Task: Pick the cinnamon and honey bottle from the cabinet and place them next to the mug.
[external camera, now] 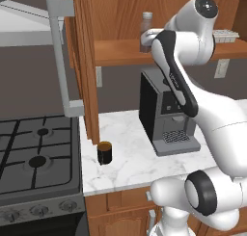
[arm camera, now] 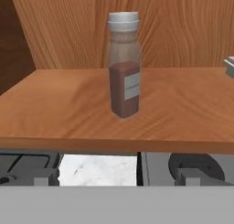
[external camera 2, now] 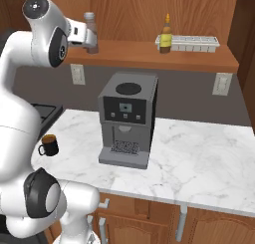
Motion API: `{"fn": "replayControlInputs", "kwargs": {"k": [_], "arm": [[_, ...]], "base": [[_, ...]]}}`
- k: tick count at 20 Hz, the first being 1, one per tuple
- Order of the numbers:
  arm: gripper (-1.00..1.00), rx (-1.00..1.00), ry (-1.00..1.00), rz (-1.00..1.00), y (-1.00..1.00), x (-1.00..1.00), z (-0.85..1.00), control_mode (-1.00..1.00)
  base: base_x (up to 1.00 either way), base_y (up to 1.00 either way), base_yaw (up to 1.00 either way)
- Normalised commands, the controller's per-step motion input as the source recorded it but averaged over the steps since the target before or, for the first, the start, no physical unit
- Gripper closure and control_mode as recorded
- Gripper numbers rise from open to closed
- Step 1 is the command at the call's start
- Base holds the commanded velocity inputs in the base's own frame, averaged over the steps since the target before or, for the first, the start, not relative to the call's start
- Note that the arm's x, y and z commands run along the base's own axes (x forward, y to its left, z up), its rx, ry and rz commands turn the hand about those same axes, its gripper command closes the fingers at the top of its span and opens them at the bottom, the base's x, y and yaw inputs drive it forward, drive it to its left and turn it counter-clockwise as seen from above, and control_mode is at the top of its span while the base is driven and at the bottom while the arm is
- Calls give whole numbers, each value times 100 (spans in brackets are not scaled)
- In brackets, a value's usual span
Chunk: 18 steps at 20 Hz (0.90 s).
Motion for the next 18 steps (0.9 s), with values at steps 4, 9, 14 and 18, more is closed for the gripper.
{"fn": "replayControlInputs", "kwargs": {"k": [4, 9, 14, 18], "arm": [[-100, 0, -2, 0, -8, 13, 0, -100], [-100, 0, 0, 1, -8, 19, 0, -100], [-100, 0, 0, 3, -8, 40, 1, -100], [-100, 0, 0, 3, 0, 35, 1, -100]], "base": [[0, 0, 0], [0, 0, 0], [0, 0, 0], [0, 0, 0]]}}
